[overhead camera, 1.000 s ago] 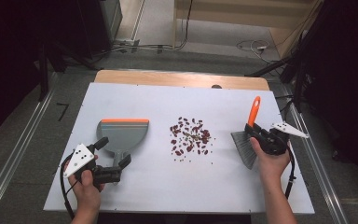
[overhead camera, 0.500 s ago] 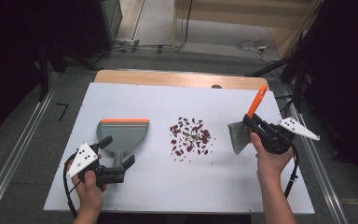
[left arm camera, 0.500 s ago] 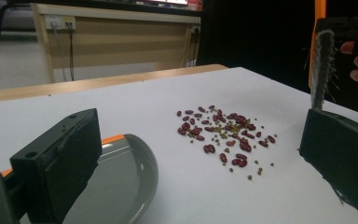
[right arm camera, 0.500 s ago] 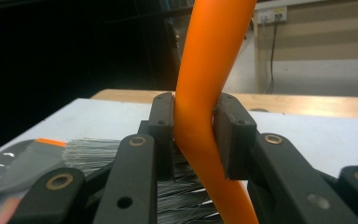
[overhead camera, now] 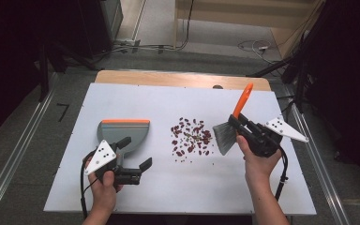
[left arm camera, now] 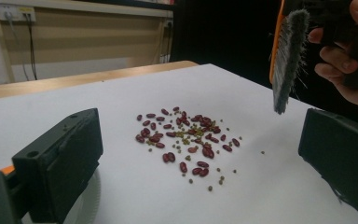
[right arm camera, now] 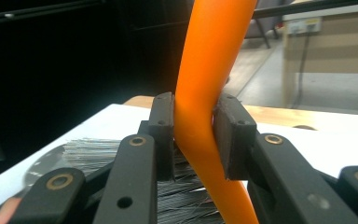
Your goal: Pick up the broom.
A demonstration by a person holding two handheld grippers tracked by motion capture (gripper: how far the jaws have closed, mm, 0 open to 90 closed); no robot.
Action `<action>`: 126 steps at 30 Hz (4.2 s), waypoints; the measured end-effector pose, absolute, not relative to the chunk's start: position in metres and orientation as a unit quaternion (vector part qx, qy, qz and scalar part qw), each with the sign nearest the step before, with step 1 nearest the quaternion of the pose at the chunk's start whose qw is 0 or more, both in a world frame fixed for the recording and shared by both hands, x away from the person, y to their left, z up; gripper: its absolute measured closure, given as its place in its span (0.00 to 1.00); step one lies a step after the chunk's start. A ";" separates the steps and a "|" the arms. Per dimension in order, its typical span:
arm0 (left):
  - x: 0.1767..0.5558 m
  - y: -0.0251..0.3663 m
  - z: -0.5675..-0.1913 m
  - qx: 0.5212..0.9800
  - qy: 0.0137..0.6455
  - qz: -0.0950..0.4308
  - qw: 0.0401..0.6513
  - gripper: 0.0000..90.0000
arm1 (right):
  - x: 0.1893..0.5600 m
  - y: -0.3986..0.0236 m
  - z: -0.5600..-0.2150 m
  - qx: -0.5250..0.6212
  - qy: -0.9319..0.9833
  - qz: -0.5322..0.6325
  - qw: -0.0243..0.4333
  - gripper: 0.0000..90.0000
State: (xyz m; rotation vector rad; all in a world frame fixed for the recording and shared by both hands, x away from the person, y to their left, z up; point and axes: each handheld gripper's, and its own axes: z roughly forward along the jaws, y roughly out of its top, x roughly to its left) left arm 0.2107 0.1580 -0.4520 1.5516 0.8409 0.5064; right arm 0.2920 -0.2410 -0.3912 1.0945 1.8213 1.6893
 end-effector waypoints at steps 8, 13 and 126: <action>0.213 0.132 -0.448 0.689 0.357 0.183 0.604 0.05 | 0.282 -0.213 -0.393 0.370 0.669 0.616 0.190 0.76; 0.212 0.118 -0.448 0.701 0.355 0.170 0.595 0.09 | 0.274 -0.194 -0.392 0.351 0.677 0.620 0.182 0.76; 0.220 0.179 -0.447 0.712 0.358 0.161 0.582 0.00 | 0.306 -0.192 -0.411 0.309 0.790 0.521 0.100 0.76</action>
